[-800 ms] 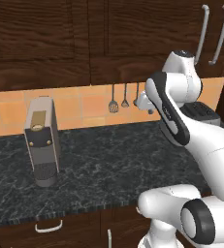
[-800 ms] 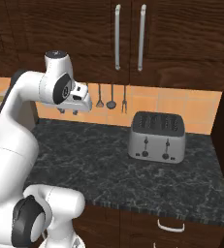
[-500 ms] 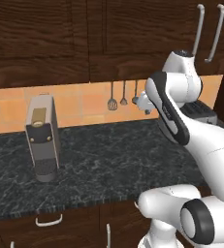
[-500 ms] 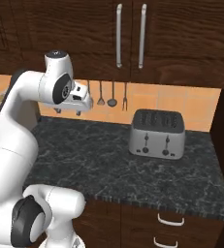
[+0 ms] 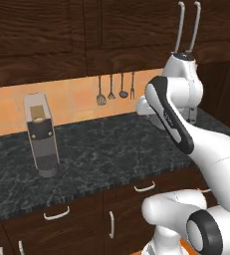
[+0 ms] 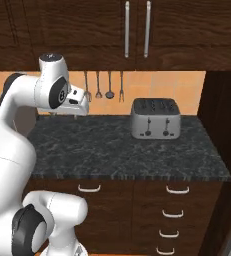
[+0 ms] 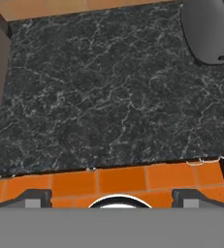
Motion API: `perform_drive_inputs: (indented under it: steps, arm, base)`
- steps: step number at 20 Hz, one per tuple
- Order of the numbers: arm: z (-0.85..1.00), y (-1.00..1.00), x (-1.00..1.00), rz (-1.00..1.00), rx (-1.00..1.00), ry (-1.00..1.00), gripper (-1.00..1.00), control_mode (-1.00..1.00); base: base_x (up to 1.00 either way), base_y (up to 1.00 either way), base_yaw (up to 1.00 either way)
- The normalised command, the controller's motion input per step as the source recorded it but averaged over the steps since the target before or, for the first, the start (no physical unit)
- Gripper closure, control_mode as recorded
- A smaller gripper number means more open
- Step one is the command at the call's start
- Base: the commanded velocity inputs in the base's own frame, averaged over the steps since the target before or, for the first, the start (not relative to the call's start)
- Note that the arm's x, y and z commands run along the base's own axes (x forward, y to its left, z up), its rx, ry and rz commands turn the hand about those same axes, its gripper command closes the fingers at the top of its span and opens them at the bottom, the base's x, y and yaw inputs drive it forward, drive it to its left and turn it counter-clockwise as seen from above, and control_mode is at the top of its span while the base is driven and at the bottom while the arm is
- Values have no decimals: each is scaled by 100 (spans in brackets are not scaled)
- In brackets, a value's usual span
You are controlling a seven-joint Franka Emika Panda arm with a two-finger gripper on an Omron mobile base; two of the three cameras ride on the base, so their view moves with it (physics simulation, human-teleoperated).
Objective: Take a straw from the drawer in front and place it inside the glass cup on the dining counter.
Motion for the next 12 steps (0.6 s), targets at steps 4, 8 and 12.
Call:
perform_drive_inputs:
  steps: [4,8,12]
  arm:
    - [0,0,0,0,0,0,-100,100]
    - [0,0,0,0,0,0,-100,100]
    - [0,0,0,0,0,0,-100,100]
  base:
    - [0,60,-68]
    - [-2,68,-64]
    - [-21,77,-60]
